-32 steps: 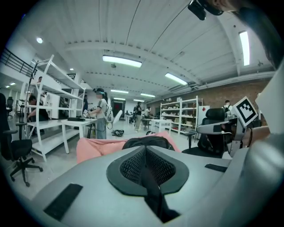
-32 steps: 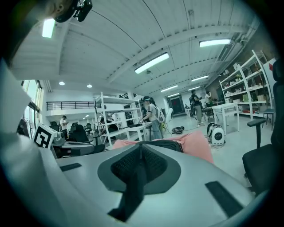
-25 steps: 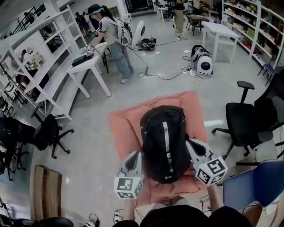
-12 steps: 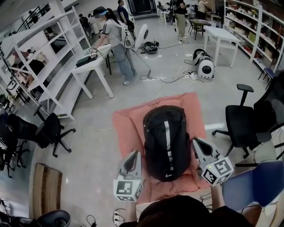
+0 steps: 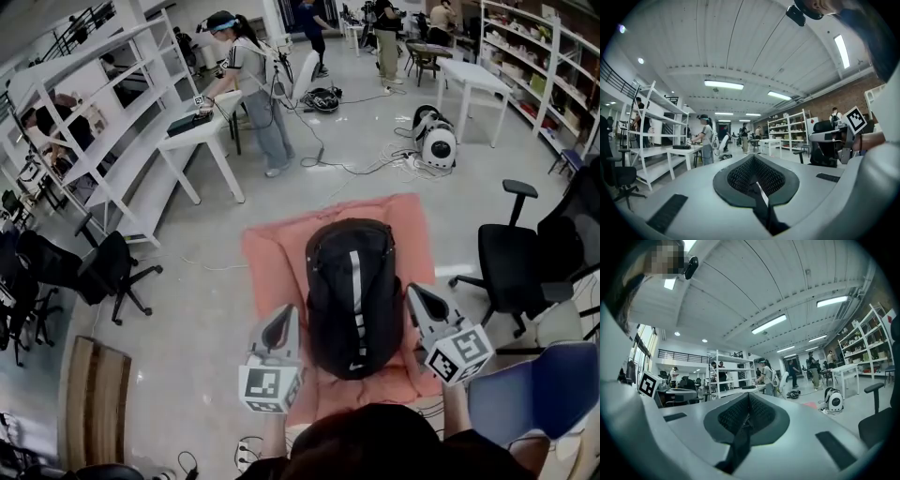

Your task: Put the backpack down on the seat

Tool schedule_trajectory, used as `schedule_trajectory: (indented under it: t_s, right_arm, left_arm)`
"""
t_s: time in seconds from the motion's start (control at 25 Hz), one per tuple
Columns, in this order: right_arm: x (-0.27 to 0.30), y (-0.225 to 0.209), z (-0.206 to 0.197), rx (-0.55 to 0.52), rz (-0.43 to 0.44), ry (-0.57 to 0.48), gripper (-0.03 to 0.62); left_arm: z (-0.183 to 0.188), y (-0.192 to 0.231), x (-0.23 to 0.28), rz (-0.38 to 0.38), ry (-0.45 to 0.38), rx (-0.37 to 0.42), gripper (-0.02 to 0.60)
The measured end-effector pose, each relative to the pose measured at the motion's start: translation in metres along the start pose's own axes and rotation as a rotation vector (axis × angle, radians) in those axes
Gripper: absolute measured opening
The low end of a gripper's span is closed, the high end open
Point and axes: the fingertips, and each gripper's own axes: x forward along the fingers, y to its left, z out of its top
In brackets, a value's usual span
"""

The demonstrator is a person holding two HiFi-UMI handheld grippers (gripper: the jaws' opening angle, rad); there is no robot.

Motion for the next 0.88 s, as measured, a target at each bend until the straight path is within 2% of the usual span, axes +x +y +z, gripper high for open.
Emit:
schedule_trajectory:
  t_s: [0.88]
  right_arm:
    - [-0.0049,-0.0041,-0.0045,0.012,-0.023,-0.013,0.014]
  left_arm:
    - [-0.0012,-0.0008,-0.0048,0.001,-0.009,-0.003,0.014]
